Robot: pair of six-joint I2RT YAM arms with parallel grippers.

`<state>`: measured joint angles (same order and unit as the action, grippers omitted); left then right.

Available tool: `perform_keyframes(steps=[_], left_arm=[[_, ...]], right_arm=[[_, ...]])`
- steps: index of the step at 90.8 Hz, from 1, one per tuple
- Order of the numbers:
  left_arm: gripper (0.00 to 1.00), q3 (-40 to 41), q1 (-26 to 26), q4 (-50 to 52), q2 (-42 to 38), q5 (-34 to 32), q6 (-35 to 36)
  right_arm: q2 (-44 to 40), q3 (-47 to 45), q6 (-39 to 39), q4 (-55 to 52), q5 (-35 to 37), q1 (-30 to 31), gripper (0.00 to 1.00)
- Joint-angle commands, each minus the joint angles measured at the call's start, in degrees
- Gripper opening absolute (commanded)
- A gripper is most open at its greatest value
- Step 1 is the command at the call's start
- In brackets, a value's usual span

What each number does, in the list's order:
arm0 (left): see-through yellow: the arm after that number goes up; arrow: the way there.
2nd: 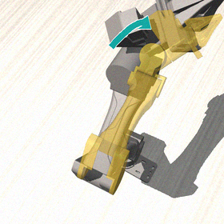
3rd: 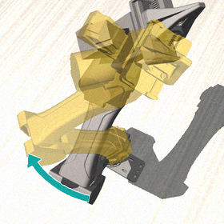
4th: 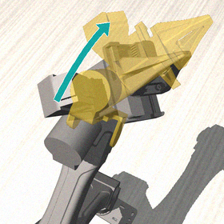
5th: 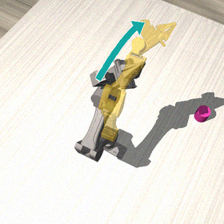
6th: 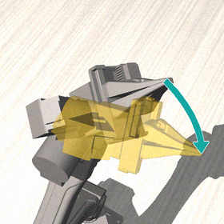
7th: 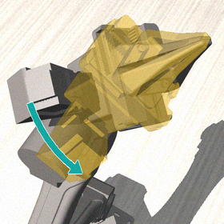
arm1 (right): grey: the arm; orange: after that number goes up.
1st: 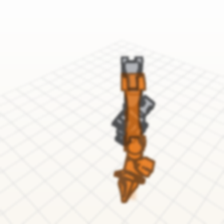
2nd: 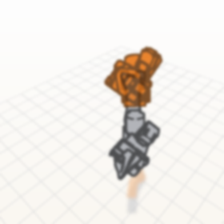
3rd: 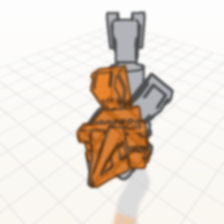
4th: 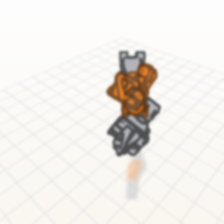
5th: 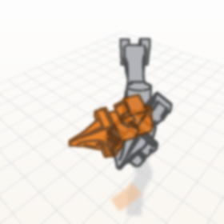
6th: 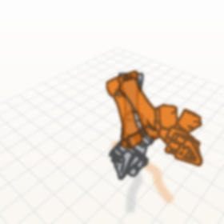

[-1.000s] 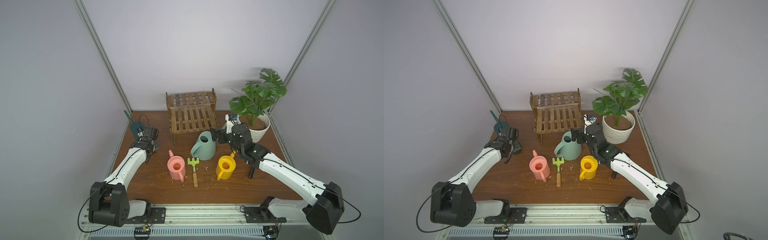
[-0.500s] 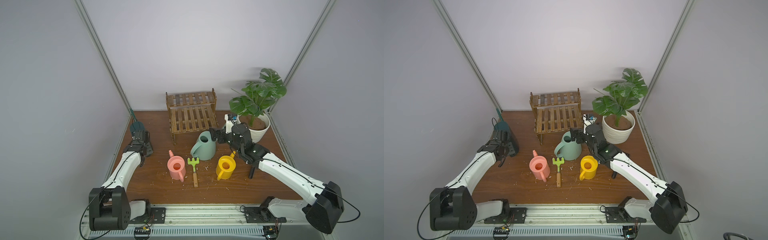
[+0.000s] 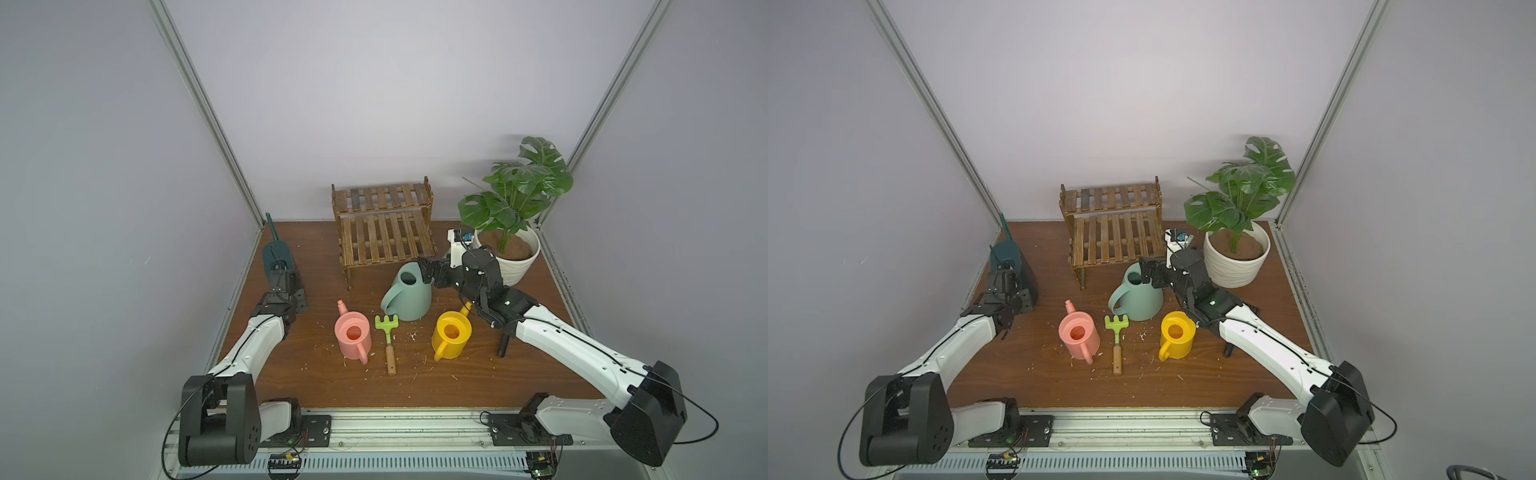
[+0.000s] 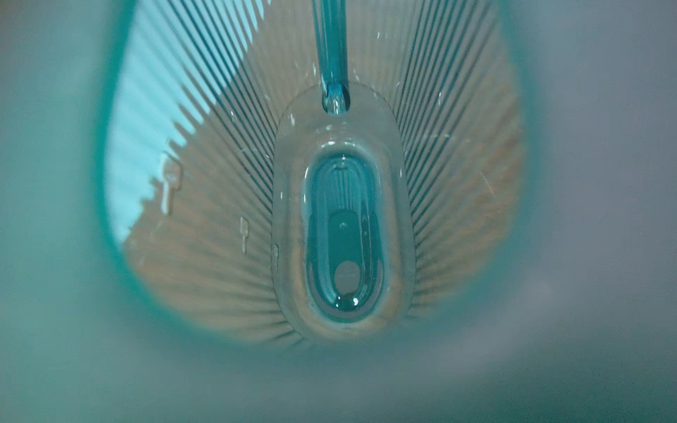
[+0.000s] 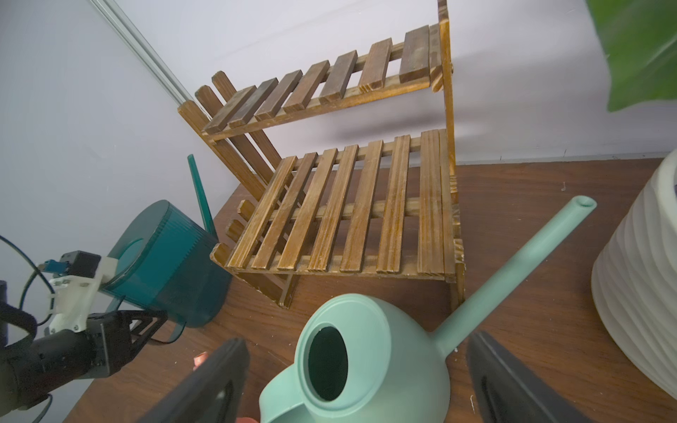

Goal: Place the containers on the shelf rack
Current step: 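Pick up a container from the center of the board.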

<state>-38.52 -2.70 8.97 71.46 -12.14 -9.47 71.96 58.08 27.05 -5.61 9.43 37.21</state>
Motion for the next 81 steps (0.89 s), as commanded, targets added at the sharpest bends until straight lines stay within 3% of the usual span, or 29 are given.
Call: perform_keyframes(steps=[1, 43, 81], left_arm=[[0.29, 1.89, -0.73, -6.20, -0.22, 0.41, 3.39], [0.03, 2.45, -0.89, -7.99, -1.68, 1.98, 4.72], [0.00, -2.03, -1.66, -3.98, -4.57, 6.52, 5.94]], right_arm=[[0.21, -0.92, 0.24, 0.40, -0.10, -0.15, 0.95], [0.89, -0.07, 0.60, -0.24, 0.06, -0.20, 0.91], [3.13, 1.97, 0.13, -1.87, 0.84, -0.19, 0.87]])
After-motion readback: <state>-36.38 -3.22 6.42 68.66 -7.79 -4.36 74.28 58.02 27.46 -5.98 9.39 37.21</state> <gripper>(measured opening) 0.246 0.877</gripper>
